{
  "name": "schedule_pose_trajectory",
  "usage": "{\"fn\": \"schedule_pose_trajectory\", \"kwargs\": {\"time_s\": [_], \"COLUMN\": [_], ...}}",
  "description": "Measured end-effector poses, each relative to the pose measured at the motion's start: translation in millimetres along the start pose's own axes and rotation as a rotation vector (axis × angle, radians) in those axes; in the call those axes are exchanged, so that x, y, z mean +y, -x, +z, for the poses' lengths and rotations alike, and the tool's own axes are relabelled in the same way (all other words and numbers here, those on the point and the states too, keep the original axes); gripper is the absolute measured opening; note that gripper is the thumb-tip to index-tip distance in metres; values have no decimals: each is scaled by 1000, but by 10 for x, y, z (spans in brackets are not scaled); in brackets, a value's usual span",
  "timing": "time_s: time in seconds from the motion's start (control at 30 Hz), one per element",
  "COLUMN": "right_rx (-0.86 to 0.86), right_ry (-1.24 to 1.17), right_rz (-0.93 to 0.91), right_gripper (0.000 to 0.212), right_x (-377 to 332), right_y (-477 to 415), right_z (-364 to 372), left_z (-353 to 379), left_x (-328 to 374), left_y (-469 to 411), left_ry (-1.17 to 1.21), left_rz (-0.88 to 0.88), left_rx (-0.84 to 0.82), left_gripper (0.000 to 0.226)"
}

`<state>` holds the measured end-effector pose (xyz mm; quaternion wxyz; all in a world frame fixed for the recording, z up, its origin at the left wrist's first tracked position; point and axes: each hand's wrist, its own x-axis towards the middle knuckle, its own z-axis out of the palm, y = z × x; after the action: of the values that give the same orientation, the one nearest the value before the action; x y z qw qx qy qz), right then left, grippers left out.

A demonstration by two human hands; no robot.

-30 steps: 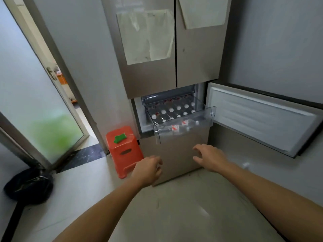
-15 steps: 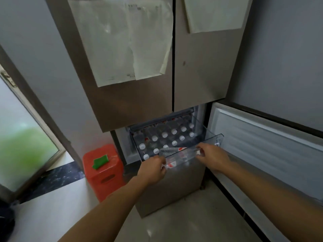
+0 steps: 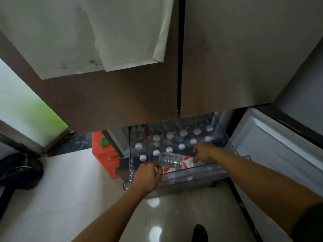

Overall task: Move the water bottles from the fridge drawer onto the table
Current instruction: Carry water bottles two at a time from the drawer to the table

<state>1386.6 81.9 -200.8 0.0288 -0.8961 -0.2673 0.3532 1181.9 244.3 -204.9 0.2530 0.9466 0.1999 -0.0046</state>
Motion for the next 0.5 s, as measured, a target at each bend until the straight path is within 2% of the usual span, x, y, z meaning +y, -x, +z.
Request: {"fn": "schedule_pose_trajectory", "kwargs": {"time_s": [0.07, 0.13, 0.2, 0.3, 0.37, 0.5], "right_rx": [-189, -328, -414, -504, -488, -273], "right_ry": [28, 62, 57, -60, -138, -173], "right_rz": [12, 33, 42, 16, -36, -176], "right_gripper": [49, 60, 72, 79, 76, 50], "right_x": [93, 174, 242, 312, 393, 476], "right_y": [-268, -462, -598, -626, -587, -387], "right_z": [45, 144, 220, 146, 15, -295], "left_z": [80, 132, 156, 160, 155, 103], "left_x": [-20, -42, -69, -72, -71, 28], "left_y": [-42, -41, -41, -43, -71, -301], "left_ry": [-10, -14, -13, -16, -22, -50], "left_rz": [-66, -102, -129, -156, -172, -167], "left_rx": [11, 13, 4, -13, -54, -197], "left_gripper": [23, 23, 25, 24, 24, 26]}}
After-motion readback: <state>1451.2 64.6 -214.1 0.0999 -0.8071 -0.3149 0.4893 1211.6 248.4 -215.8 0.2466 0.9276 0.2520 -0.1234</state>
